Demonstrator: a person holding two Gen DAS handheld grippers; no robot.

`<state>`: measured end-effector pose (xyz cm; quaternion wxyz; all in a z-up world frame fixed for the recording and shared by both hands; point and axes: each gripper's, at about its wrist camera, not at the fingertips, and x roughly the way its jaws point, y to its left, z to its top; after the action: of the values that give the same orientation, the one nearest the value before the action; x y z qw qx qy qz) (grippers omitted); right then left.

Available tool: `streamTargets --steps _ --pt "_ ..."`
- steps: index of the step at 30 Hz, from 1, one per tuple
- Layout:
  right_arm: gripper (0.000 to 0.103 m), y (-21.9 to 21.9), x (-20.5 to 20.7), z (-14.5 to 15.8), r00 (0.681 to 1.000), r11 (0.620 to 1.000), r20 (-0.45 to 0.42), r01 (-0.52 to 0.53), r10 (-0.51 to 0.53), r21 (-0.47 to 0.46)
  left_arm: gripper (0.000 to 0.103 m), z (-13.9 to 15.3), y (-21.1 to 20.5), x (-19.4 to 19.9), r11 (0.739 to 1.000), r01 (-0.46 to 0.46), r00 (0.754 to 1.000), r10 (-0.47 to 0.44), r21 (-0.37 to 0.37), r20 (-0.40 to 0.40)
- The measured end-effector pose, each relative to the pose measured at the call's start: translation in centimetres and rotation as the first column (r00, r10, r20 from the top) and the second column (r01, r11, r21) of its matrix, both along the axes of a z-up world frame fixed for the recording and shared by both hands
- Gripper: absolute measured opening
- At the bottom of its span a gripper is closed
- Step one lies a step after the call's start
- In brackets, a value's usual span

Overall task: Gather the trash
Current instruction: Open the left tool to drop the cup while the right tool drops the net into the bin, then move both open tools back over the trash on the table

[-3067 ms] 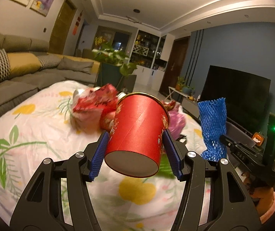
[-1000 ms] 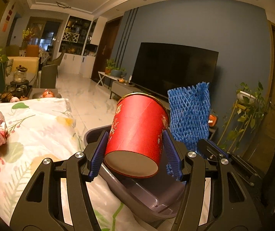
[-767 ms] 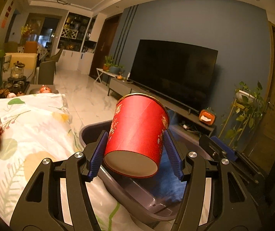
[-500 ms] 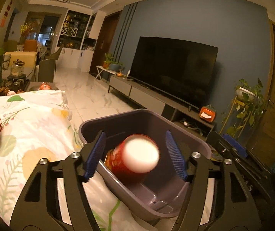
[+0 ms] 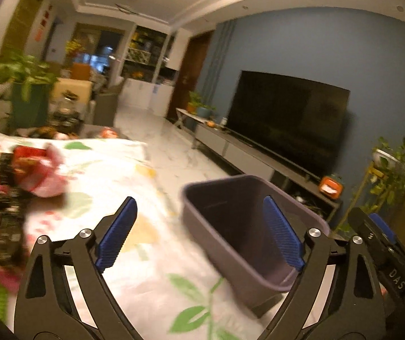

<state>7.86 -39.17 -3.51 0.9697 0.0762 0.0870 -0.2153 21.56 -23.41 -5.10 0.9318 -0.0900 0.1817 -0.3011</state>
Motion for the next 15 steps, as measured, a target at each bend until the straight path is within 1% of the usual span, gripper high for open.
streamTargets --steps 6,9,15 --pt "0.086 2.3 -0.3 0.1 0.999 0.999 0.009 -0.039 0.039 -0.013 0.093 0.6 4.2 -2.1 0.994 -0.107 0.994 0.106 0.040 0.018" --pt "0.087 3.7 -0.4 0.1 0.998 0.998 0.006 -0.066 0.066 -0.019 0.093 0.8 6.1 -2.8 0.989 -0.140 0.990 0.139 0.050 0.015" --pt "0.088 5.9 -0.7 0.6 0.993 0.994 0.022 -0.113 0.112 0.005 0.093 1.2 9.9 -4.4 0.975 -0.213 0.977 0.212 0.063 0.021"
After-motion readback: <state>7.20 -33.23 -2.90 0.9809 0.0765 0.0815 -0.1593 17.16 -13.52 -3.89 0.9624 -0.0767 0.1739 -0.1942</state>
